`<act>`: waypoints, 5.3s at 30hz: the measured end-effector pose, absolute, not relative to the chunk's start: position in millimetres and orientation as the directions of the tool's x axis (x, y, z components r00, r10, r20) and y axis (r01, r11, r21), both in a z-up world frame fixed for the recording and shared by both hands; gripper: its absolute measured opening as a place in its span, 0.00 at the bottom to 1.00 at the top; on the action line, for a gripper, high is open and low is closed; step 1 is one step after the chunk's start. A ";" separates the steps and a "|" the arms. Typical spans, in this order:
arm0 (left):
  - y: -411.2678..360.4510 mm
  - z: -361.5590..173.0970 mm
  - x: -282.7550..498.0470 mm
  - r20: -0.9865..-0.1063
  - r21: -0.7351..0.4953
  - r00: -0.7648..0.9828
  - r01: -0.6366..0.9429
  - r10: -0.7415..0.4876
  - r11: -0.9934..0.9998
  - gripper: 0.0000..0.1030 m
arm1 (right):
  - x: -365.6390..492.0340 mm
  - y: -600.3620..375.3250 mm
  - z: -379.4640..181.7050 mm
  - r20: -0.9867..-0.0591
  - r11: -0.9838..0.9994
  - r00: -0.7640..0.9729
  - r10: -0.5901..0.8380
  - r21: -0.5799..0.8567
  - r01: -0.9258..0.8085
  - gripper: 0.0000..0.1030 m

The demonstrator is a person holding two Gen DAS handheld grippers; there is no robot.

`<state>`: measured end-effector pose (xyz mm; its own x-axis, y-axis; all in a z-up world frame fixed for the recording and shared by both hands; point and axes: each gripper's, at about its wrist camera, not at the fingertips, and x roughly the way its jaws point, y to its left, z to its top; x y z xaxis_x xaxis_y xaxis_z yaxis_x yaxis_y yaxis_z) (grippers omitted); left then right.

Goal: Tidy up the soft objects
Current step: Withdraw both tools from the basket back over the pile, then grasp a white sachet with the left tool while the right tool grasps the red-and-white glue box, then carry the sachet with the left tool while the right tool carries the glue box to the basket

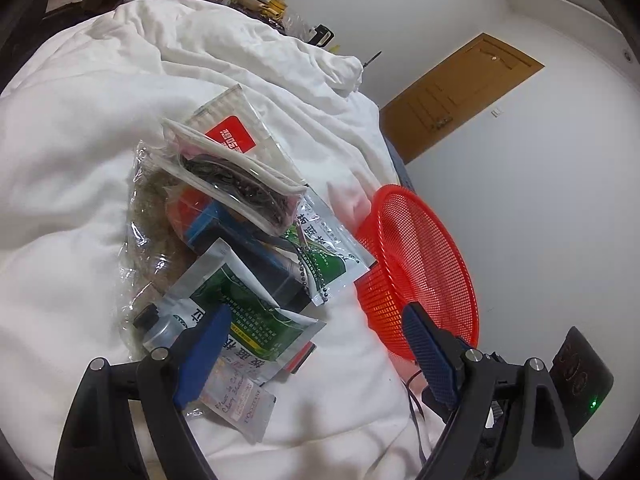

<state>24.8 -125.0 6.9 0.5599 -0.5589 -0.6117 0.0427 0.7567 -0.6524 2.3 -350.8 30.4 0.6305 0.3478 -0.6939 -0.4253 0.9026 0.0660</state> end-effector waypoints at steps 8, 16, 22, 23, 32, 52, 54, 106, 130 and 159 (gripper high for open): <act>-122.5 5.5 23.5 -0.611 -0.657 0.561 0.032 -0.558 0.753 0.87 | 3.3 -350.5 28.9 -0.695 0.902 0.628 0.349 0.067 -0.426 0.78; -118.4 6.1 19.0 -0.608 -0.659 0.568 0.028 -0.555 0.752 0.87 | 4.1 -350.2 26.8 -0.699 0.903 0.625 0.346 0.067 -0.425 0.78; -115.3 6.1 17.6 -0.608 -0.660 0.571 0.023 -0.552 0.751 0.87 | 4.4 -350.3 26.5 -0.700 0.903 0.625 0.347 0.067 -0.425 0.78; -115.0 6.0 17.6 -0.609 -0.660 0.570 0.023 -0.552 0.751 0.87 | 4.4 -350.4 26.4 -0.700 0.903 0.625 0.346 0.067 -0.425 0.78; -113.5 4.6 17.2 -0.609 -0.658 0.572 0.022 -0.550 0.752 0.87 | 4.3 -350.4 26.8 -0.699 0.903 0.625 0.346 0.067 -0.425 0.78; -97.5 0.8 18.1 -0.626 -0.656 0.588 -0.042 -0.512 0.753 0.87 | 4.3 -350.2 24.6 -0.704 0.903 0.621 0.344 0.066 -0.425 0.78; -104.5 2.6 21.9 -0.655 -0.620 0.581 -0.046 -0.484 0.783 0.87 | 3.5 -349.9 21.9 -0.707 0.903 0.619 0.342 0.065 -0.425 0.78; -29.0 -5.2 -30.0 -0.494 -0.777 0.657 -0.040 -0.569 0.628 0.08 | 48.5 -213.9 -14.9 -0.880 0.742 0.345 0.326 0.012 -0.670 0.37; -37.9 -4.5 -27.7 -0.521 -0.744 0.647 -0.025 -0.556 0.668 0.08 | 27.9 -280.0 3.3 -0.841 0.800 0.409 0.354 0.046 -0.598 0.29; -260.5 85.8 67.1 -0.567 -0.630 0.421 0.331 -0.708 0.702 0.08 | 62.7 -522.6 44.9 -0.719 0.957 0.645 0.259 0.281 -0.071 0.29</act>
<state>67.1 -260.5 85.8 0.4214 -0.7075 -0.5673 0.3314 0.7025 -0.6299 62.7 -522.6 44.9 0.6446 0.2591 -0.7193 -0.0707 0.9570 0.2813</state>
